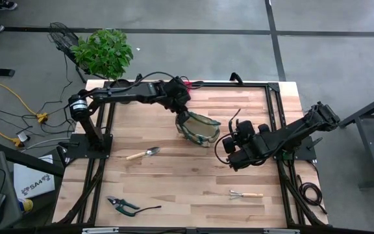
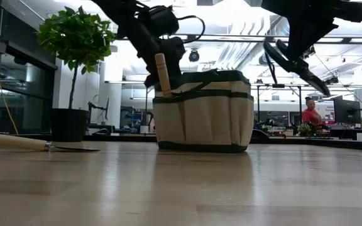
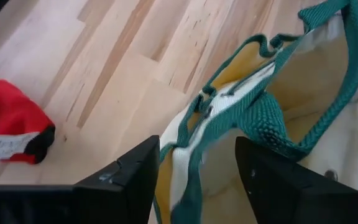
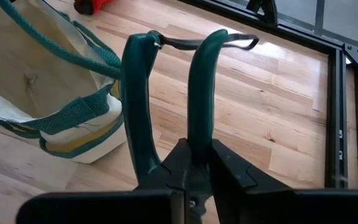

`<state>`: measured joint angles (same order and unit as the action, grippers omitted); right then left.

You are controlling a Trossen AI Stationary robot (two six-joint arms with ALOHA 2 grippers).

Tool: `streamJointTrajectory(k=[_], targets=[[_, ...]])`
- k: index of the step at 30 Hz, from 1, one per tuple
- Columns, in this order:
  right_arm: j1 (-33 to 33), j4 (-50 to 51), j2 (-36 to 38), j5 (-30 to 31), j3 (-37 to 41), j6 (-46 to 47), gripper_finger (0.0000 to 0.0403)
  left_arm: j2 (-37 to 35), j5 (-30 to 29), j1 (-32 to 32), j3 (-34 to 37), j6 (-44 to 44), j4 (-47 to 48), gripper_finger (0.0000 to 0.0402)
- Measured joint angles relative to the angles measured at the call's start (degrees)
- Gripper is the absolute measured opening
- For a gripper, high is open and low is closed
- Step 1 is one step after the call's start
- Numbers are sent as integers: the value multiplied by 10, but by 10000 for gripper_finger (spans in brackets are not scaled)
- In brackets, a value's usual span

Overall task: Pick & Place Garden tools in Gardening bag
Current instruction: Put the top black shear scissor into the gardening bag

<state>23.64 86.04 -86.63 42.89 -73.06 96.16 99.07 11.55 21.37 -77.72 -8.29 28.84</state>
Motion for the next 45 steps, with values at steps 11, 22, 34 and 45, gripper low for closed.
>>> streamJointTrajectory(k=[11,22,34,45], targets=[[0,-2,0,-7,0,-3,9,0,-16,0,-58,41,94,207],[0,-2,0,12,0,-5,2,-9,-36,0,-93,63,151,207],[-4,-3,0,-19,0,-5,4,-37,-45,0,-93,70,168,207],[-80,-9,0,-59,0,-70,4,-42,-50,4,-79,81,172,207]])
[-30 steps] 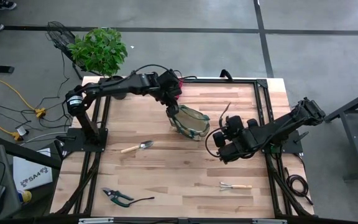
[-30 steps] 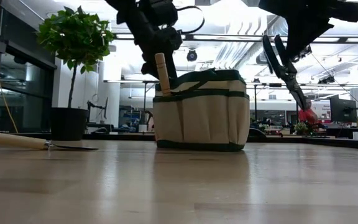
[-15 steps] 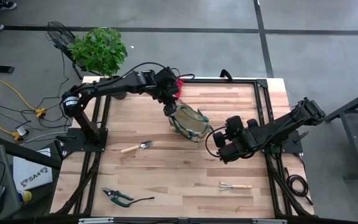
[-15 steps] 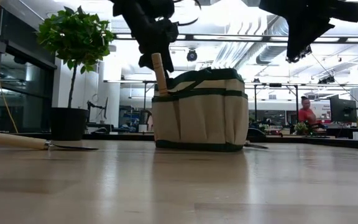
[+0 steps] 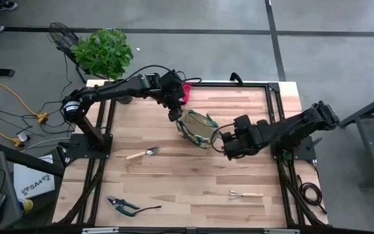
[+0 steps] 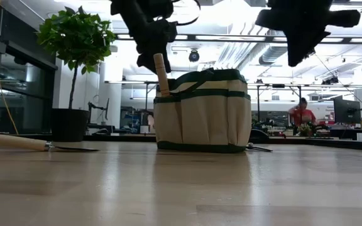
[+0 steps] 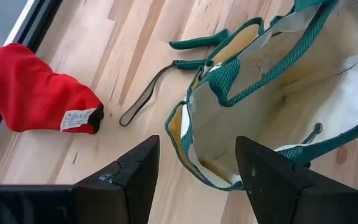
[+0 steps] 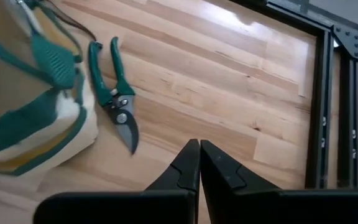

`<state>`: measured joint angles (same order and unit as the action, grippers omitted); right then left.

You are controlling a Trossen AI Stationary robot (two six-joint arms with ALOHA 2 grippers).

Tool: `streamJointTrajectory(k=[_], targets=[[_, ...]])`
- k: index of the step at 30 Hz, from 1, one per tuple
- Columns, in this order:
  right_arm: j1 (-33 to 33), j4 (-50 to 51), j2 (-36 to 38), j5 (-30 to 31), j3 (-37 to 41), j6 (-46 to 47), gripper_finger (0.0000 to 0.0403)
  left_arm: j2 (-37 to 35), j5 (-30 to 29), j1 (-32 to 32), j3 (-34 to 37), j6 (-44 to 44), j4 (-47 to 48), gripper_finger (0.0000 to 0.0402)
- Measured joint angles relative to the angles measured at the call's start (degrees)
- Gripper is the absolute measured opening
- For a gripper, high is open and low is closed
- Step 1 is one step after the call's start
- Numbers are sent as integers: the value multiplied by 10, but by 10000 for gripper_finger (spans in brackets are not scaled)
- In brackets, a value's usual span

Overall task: Pick & Place Garden tools in Gardening bag
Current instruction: Put the top black shear scissor into the gardening bag

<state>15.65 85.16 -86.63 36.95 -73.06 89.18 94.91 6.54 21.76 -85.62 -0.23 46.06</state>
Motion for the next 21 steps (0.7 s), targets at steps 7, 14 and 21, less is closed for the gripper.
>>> streamJointTrajectory(k=[7,14,21], targets=[[-75,-35,1,-27,0,-97,4,0,-9,0,18,14,-4,207],[-140,-81,1,-68,0,-193,4,1,-22,0,59,14,-26,207],[-194,-156,0,-136,0,-274,4,1,-27,0,87,13,-31,207]])
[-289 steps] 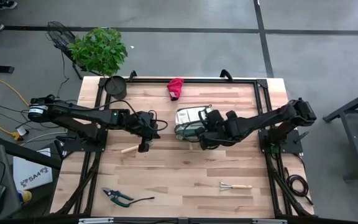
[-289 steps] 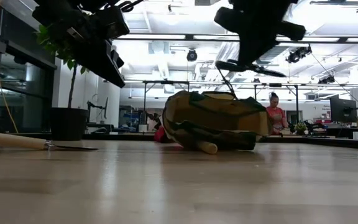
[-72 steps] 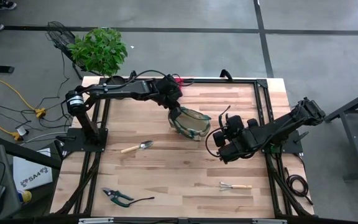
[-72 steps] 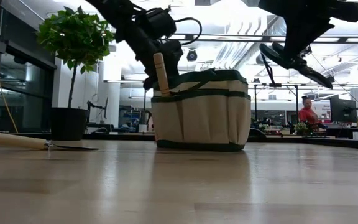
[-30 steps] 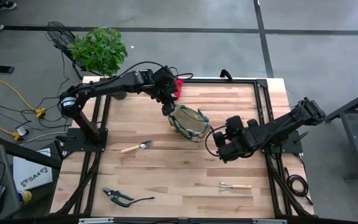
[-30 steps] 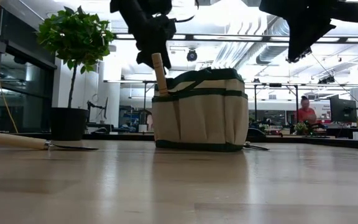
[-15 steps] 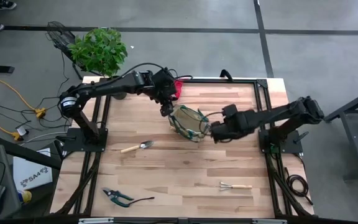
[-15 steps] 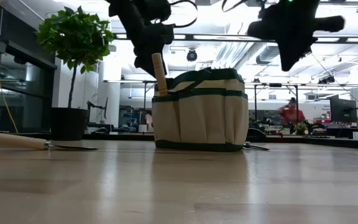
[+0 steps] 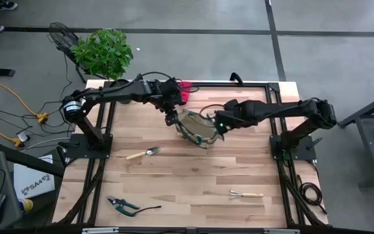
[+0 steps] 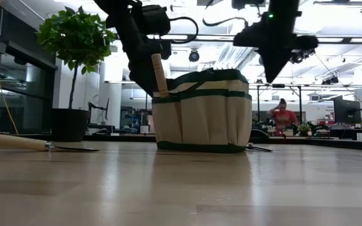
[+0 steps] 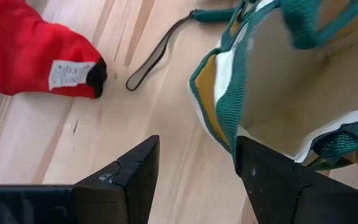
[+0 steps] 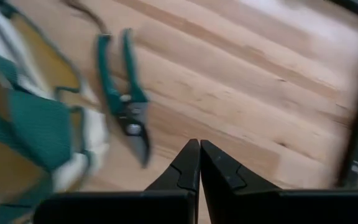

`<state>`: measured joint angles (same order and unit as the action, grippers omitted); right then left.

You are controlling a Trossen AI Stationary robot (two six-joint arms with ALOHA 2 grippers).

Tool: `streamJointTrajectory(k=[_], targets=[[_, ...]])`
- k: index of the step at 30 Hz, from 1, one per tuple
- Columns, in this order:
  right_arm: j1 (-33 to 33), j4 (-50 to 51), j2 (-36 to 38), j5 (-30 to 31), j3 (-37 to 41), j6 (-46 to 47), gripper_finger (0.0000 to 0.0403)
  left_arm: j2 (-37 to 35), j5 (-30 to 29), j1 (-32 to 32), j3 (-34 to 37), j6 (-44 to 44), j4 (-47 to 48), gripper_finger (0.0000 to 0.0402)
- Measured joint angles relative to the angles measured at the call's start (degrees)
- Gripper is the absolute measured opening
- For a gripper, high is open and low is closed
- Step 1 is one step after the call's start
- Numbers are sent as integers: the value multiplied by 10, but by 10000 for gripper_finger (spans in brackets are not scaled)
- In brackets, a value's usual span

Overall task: Pick & Place Garden tools in Gardening bag
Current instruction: Put the top black shear scissor into the gardening bag

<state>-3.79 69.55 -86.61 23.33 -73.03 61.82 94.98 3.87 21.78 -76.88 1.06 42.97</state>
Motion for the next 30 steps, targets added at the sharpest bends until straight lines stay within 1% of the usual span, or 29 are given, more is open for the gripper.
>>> streamJointTrajectory(k=[3,6,10,14,19,24,30], targets=[[-13,-61,-3,-24,7,-41,4,0,0,0,3,-3,1,207],[-22,-114,-5,-47,31,-65,4,0,-3,0,3,-4,6,207],[-28,-157,-9,-56,72,-70,4,0,-21,0,3,-4,15,207],[-28,-220,-9,-72,112,-73,4,0,-35,0,3,-5,31,207],[-26,-326,-9,-93,149,-96,4,0,-40,0,3,-13,32,207],[-26,-320,-10,-66,151,-97,4,-1,-49,0,3,-28,50,207],[-43,-307,-10,-54,151,-97,4,-18,-100,0,3,-36,90,207]])
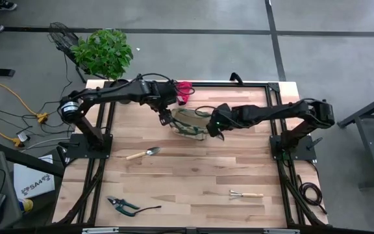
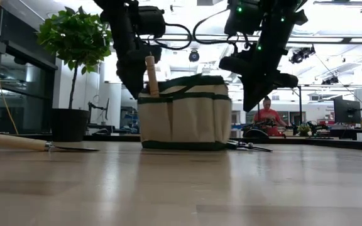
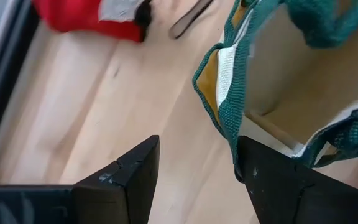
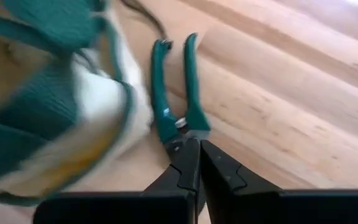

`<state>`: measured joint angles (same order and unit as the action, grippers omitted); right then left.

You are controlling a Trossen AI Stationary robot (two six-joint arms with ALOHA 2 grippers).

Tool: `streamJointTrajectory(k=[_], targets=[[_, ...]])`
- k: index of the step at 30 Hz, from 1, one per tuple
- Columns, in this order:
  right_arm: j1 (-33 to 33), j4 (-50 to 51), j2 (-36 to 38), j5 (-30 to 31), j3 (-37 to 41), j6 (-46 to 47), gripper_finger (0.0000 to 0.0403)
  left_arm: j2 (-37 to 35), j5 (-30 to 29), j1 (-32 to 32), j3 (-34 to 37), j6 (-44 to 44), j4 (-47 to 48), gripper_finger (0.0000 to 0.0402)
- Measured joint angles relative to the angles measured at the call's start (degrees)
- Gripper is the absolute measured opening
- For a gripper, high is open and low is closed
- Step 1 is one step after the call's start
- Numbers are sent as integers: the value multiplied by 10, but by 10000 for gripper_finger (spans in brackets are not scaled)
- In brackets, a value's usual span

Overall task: Pick & Place Garden tools in Gardening bag
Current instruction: Put the top black shear scissor into the gardening bag

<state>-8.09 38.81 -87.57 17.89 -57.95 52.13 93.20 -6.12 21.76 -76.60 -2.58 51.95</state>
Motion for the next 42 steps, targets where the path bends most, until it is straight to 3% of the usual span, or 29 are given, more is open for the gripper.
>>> streamJointTrajectory(k=[10,19,23,35,42], targets=[[-36,-10,0,-27,0,-48,21,-32,0,0,0,-7,10,207],[-59,-31,-8,-29,-1,-96,159,-36,0,0,0,-7,26,207],[-73,-33,-40,-29,-1,-113,197,-59,-8,0,0,-8,29,207],[-113,-100,-105,-35,-1,-101,204,-96,-20,0,2,-29,46,207],[-115,-113,-101,-64,-1,-103,204,-96,-22,0,57,-33,8,207]])
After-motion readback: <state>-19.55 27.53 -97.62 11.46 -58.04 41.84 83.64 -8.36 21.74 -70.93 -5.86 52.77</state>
